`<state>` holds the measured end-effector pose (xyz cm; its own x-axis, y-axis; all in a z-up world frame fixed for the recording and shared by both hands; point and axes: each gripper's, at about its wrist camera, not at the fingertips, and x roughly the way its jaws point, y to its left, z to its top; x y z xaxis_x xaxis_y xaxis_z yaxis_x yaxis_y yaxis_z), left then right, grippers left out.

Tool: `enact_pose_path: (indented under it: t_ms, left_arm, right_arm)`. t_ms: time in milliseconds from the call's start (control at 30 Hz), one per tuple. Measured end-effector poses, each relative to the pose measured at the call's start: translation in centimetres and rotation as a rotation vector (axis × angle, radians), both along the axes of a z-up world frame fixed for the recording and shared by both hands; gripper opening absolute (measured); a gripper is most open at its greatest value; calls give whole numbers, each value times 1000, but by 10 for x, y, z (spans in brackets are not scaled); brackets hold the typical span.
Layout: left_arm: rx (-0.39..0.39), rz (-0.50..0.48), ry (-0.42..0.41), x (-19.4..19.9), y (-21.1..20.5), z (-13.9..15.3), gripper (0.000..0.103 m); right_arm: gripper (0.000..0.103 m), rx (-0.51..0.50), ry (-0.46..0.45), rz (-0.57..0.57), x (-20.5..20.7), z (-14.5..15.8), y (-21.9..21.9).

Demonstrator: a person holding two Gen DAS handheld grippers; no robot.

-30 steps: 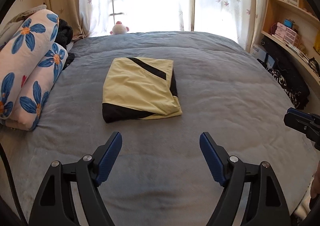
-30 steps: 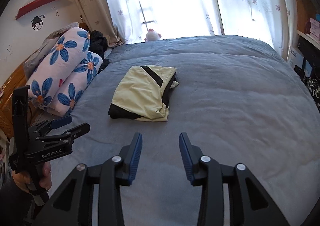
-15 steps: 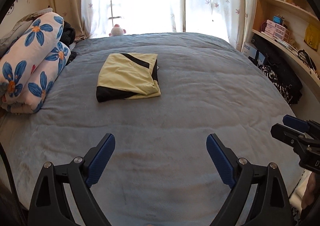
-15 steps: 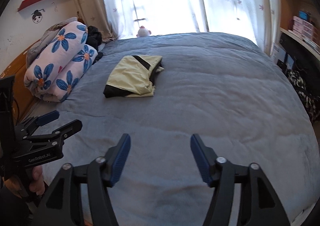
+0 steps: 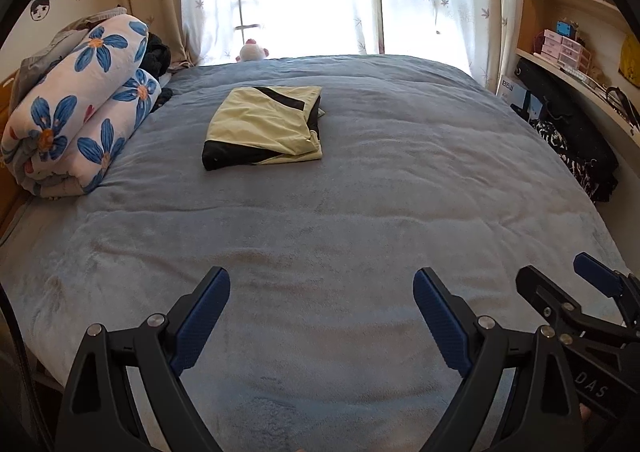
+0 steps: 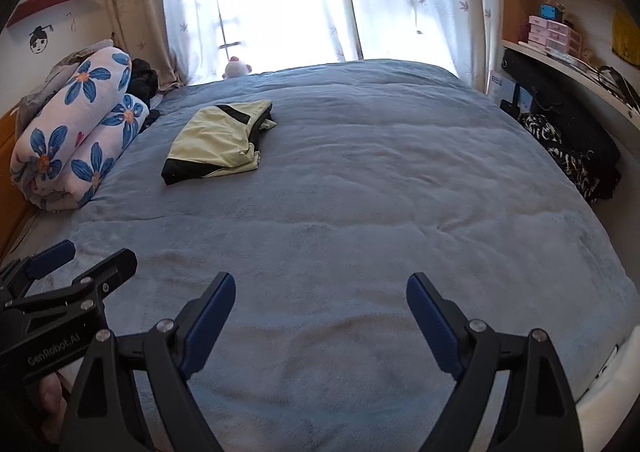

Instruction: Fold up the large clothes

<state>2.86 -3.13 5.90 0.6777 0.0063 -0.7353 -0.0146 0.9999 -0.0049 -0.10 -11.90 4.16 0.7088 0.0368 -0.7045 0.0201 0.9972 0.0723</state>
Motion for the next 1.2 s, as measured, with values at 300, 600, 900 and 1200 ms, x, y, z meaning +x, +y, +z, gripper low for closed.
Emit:
enact_pose_path:
  t_ms: [300,600,900,1200]
  left_arm:
    - [1,16,25,-14,-5,-8,92]
    - [20,35,28,-20,-8,-14,92]
    - [7,41,35,-19,-6,-15,92]
    - [4,34,39,-16,-5,-16,92]
  right_arm:
    - [89,-8,-4,-32,-8,-5,-2]
    - [89,-22,5,-47,-13,-10,-2]
    - [89,-32,1,-57,-13,-12,-3]
    - [89,-51,-8,-74,-13,-10,-5]
